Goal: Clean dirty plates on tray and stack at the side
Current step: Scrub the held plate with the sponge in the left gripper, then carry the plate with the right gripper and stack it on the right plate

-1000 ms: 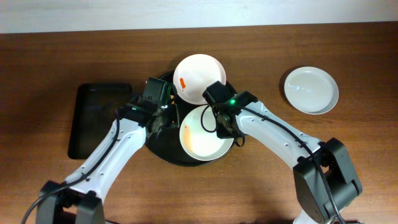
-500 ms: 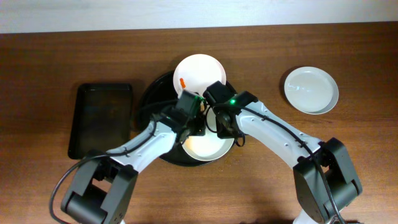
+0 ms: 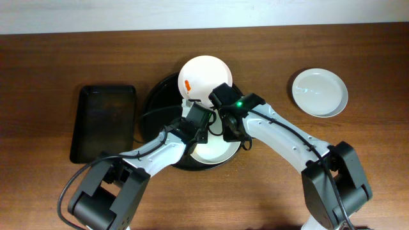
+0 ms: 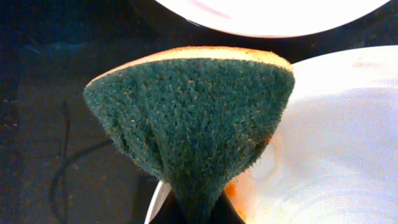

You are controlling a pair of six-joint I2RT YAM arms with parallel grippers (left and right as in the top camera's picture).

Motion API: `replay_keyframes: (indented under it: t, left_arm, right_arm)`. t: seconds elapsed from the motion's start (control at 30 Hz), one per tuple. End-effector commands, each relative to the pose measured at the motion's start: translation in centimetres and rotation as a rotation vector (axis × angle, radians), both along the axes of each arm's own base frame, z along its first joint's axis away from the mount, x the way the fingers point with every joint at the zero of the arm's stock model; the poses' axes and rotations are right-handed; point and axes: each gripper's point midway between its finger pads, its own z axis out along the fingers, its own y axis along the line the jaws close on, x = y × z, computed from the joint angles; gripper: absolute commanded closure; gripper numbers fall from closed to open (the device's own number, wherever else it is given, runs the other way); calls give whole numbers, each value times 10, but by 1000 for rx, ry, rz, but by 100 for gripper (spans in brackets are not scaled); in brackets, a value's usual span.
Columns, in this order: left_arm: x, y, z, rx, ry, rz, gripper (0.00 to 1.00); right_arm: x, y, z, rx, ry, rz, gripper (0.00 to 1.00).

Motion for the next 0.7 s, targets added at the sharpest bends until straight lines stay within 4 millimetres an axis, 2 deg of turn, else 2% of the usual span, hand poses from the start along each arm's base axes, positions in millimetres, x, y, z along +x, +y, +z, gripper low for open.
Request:
replay_keyframes:
  t: [0.0, 0.07, 0.17, 0.23, 0.3, 0.47, 0.57, 0.67]
  left_arm:
    - [12, 23, 26, 73, -114, 85, 100]
    - [19, 28, 56, 66, -198, 118, 100]
    - [27, 47, 105, 106, -340, 180, 100]
    - [28, 61, 121, 110, -364, 203, 100]
    - [28, 76, 129, 87, -351, 226, 100]
    - [23, 126, 139, -47, -265, 288, 100]
    - [14, 163, 135, -36, -211, 356, 100]
    - [9, 176, 130, -17, -179, 382, 100]
  right_arm:
    - [5, -3, 4, -21, -15, 5, 96]
    - [5, -3, 4, -21, -16, 5, 96]
    - [5, -3, 4, -21, -16, 5, 96]
    - [7, -3, 6, -30, -21, 35, 96]
    - [11, -8, 14, -61, -37, 43, 96]
    - [34, 4, 65, -72, -92, 209, 96]
    - [48, -14, 103, -211, -157, 249, 96]
    - [56, -31, 128, -340, -194, 280, 96]
